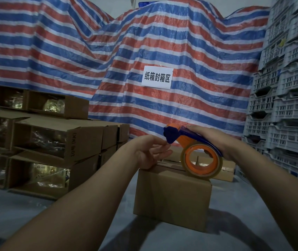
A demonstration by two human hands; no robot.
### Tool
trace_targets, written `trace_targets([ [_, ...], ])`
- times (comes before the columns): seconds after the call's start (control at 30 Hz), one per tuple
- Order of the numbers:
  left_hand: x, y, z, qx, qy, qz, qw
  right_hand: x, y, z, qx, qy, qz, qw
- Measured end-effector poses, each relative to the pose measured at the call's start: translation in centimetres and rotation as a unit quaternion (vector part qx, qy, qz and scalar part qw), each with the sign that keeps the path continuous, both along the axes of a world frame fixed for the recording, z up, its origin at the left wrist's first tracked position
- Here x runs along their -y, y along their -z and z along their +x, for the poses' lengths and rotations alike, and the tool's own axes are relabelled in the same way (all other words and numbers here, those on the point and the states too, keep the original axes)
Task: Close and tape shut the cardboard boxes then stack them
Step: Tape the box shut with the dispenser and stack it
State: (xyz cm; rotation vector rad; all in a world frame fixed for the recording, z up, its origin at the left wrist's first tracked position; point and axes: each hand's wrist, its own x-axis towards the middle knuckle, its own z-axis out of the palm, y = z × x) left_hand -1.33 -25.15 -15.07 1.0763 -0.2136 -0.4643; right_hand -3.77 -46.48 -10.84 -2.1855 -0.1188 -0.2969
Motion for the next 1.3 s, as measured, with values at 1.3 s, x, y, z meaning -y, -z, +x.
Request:
trace_targets([
  [1.3, -0.1, 0.9, 0.6, 0.11, -0.117, 0.192, 0.968, -1.7, -2.7, 0.3, -0.08, -0.005, -0.168, 0.983],
])
